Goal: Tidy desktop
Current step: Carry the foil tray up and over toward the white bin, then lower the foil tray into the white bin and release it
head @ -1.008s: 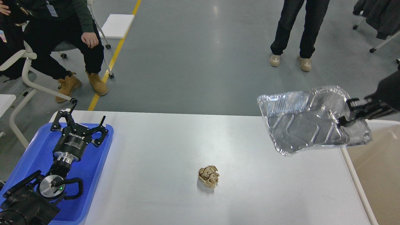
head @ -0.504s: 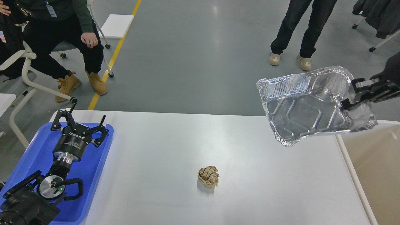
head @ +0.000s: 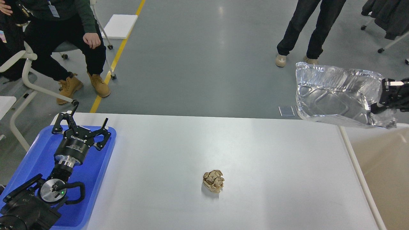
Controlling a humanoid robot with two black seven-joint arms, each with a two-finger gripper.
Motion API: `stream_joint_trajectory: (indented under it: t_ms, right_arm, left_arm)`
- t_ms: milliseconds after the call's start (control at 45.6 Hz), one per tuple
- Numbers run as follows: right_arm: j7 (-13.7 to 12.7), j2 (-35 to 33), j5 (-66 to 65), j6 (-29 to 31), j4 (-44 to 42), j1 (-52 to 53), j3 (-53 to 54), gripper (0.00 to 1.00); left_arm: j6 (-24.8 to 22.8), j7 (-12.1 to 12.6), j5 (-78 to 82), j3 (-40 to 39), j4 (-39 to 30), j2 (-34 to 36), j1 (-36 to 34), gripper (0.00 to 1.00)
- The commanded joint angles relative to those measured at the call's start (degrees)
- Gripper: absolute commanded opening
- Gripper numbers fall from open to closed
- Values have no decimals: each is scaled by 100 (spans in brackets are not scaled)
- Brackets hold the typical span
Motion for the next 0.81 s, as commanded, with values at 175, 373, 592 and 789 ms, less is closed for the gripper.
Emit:
stream_joint_trajectory:
  t_ms: [175, 373, 592, 789]
  right_arm:
    - [-8, -116, 1210, 3, -3022, -3070, -127, 0]
    - [-16, -406, 1457, -137, -3884, -4459, 663, 0]
    - [-78, -529, 1457, -902, -4192, -6041, 2096, 0]
    - [-87, -459, 1475, -1149, -4797, -7070, 2835, 0]
  left_arm:
    - [0, 0, 0, 0, 3, -8, 0, 99]
    - [0, 0, 0, 0, 3, 0, 0, 99]
    - [0, 0, 0, 0, 3, 0, 0, 99]
    - [0, 0, 0, 0, 3, 0, 0, 99]
